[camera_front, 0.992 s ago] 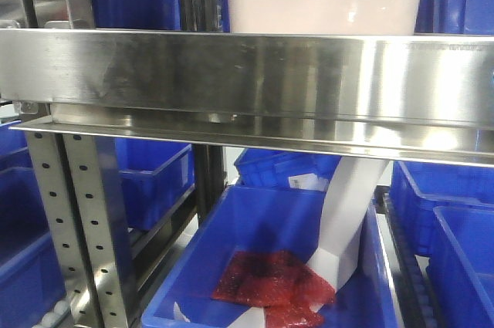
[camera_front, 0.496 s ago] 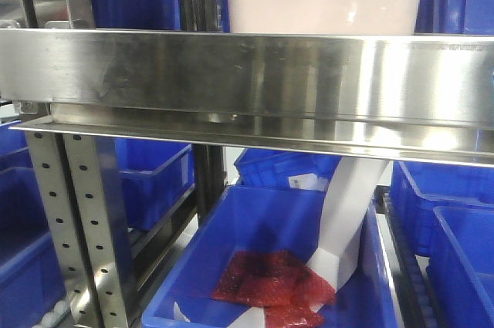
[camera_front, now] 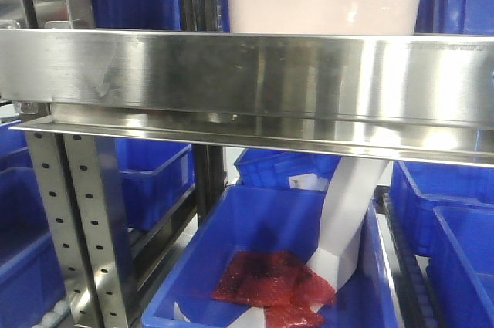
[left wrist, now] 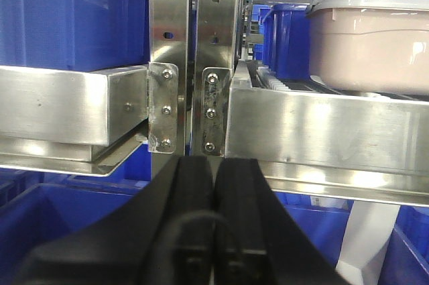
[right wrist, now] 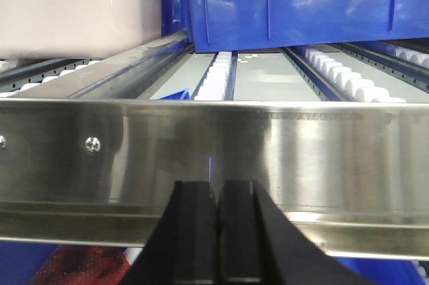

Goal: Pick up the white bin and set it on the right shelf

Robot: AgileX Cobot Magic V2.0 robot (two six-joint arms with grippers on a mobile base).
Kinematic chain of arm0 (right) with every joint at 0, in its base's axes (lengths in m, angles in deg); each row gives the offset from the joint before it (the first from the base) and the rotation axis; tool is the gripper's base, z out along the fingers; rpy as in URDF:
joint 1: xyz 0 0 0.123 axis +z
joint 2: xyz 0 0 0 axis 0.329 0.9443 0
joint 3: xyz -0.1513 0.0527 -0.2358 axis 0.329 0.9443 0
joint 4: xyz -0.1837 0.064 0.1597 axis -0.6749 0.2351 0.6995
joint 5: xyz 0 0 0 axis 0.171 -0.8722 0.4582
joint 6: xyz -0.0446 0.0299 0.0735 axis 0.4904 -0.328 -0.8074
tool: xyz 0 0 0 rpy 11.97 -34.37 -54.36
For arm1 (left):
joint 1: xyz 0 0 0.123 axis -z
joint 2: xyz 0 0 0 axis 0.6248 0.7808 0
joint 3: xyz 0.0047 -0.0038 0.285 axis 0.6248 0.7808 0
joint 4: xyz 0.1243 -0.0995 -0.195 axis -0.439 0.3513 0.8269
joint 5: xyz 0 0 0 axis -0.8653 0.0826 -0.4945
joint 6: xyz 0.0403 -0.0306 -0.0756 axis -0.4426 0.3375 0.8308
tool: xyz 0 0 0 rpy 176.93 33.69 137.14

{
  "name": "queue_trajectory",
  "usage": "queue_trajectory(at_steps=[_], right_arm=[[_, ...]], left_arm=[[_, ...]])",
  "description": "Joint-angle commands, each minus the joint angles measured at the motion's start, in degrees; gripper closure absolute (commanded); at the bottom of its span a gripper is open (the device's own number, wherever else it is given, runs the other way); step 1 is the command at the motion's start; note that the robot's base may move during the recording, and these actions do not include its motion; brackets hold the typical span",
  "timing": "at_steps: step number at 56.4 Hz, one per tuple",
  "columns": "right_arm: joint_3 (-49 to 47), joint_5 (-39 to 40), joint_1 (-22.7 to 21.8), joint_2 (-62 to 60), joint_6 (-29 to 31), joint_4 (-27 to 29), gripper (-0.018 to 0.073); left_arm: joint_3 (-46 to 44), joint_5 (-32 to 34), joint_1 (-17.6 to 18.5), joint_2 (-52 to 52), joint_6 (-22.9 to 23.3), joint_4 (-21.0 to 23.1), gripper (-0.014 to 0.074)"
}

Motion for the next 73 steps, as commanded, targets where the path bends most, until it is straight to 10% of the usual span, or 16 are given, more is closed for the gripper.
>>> queue_trajectory(at_steps=[1,73], right_arm=[[-1.42,5.19,0.04,-1.19,-0.16,-0.56,0.0491],[-1.42,5.19,0.04,-1.19,-0.16,-0.56,0.0491]], left_arm=[[0.28,5.61,0.11,-0.56,0.24,0.06,0.0724],[0.28,5.61,0.11,-0.56,0.24,0.06,0.0724]])
